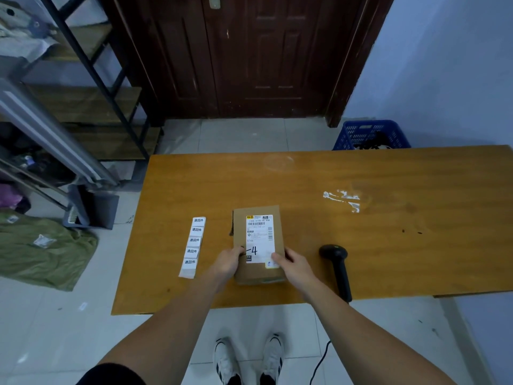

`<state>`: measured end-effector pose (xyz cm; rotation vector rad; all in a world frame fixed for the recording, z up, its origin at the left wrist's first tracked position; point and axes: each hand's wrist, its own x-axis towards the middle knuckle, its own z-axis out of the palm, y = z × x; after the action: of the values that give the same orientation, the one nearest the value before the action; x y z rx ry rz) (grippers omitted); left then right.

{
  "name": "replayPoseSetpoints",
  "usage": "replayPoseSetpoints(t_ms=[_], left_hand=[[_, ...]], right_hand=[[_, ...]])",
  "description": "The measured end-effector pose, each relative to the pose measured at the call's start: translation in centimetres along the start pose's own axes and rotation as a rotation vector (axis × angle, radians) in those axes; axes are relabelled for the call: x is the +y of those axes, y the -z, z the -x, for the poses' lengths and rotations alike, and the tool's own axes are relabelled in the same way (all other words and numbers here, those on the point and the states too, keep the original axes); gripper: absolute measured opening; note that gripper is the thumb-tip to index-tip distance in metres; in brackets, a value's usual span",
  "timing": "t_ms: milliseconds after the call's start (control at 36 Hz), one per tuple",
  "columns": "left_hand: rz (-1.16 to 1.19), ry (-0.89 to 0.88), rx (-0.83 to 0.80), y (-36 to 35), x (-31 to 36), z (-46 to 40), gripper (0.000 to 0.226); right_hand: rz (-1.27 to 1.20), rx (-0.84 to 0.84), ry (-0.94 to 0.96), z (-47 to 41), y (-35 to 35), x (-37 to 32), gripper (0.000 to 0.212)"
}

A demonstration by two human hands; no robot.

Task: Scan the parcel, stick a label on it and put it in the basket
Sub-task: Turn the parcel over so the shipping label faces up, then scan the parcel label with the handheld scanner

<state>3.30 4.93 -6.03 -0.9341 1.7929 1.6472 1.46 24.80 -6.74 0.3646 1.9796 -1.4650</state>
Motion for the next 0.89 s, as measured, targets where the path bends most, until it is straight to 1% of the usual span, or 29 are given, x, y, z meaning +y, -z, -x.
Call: replayPoseSetpoints(t_ms=[83,167,306,389,500,528,583,639,667,694,750,833,889], left_hand=[[-0.051,-0.02,-0.015,-0.3,-0.5,-0.1,0.036],[-0.115,-0.034,-0.02,-0.5,-0.7,-0.2,0.047],[-0.197,-0.063,0.007,-1.0,-0.2,-0.3,0.047],[-0.26,-0.074,0.034,-1.1,0.0,-0.4,0.045],[-0.388,-0.077,0.092,-0.8,0.1,-0.5,0.044],[-0.438,-0.088,0.133,-0.7,0.1,-0.5,0.043],[-0.517,-0.128,0.198,-0.5,0.2,-0.5,0.046],[-0.547,-0.163,0.198,-0.5,0.0,-0.6,0.052],[-0.56,-0.169,0.189,-0.6,0.0,-0.6,0.054],[-0.574,-0.168,0.18,-0.7,-0.1,-0.6,0.057],[-0.607,-0.151,0.161,-0.9,-0.5,-0.5,0.06],[-0.619,-0.107,0.126,-1.2,-1.4,-0.3,0.064],[-0.607,-0.072,0.128,-1.4,-1.8,-0.2,0.071]], right_hand=[[0.027,-0.014,-0.024,0.0,0.0,0.7,0.051],[0.054,-0.006,-0.041,0.1,0.0,1.1,0.046],[0.156,0.045,-0.002,0.2,-0.3,1.0,0.043],[0.263,0.069,0.053,0.2,-0.4,0.9,0.044],[0.539,0.075,0.097,0.3,0.0,0.1,0.048],[0.592,0.096,0.114,0.4,0.5,-0.2,0.052],[0.666,0.216,0.18,0.7,1.9,-0.7,0.058],[0.694,0.382,0.243,0.9,4.0,-1.1,0.055],[0.692,0.452,0.244,1.0,5.2,-1.1,0.054],[0.687,0.505,0.224,1.0,6.4,-1.0,0.054],[0.666,0.554,0.138,1.1,8.5,-0.6,0.061],[0.563,0.527,-0.017,0.9,10.8,0.7,0.075],[0.459,0.476,-0.122,0.4,11.5,1.9,0.078]])
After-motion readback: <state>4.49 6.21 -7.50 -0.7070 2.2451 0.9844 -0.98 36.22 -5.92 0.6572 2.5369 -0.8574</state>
